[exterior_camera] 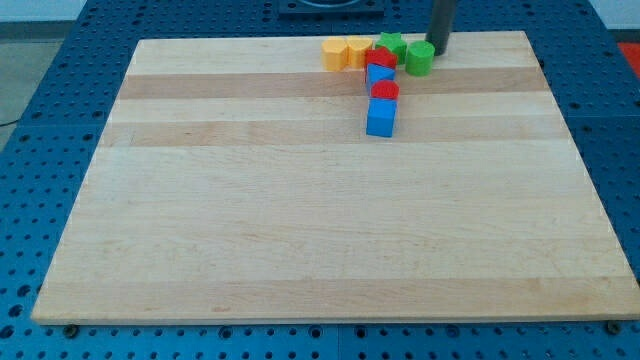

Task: Slide the green circle towards the top right of the board

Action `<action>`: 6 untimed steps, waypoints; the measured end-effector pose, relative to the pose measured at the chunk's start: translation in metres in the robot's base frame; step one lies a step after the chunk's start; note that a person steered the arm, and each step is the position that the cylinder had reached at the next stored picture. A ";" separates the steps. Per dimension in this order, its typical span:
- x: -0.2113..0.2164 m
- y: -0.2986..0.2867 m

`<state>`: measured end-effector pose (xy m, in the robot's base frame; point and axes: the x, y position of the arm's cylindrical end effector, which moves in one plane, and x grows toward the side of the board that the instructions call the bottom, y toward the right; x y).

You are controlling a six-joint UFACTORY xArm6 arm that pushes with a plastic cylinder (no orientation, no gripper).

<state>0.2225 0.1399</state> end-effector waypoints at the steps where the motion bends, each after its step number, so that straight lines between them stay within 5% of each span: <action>1: -0.010 -0.025; 3: -0.011 -0.073; 6: 0.017 -0.057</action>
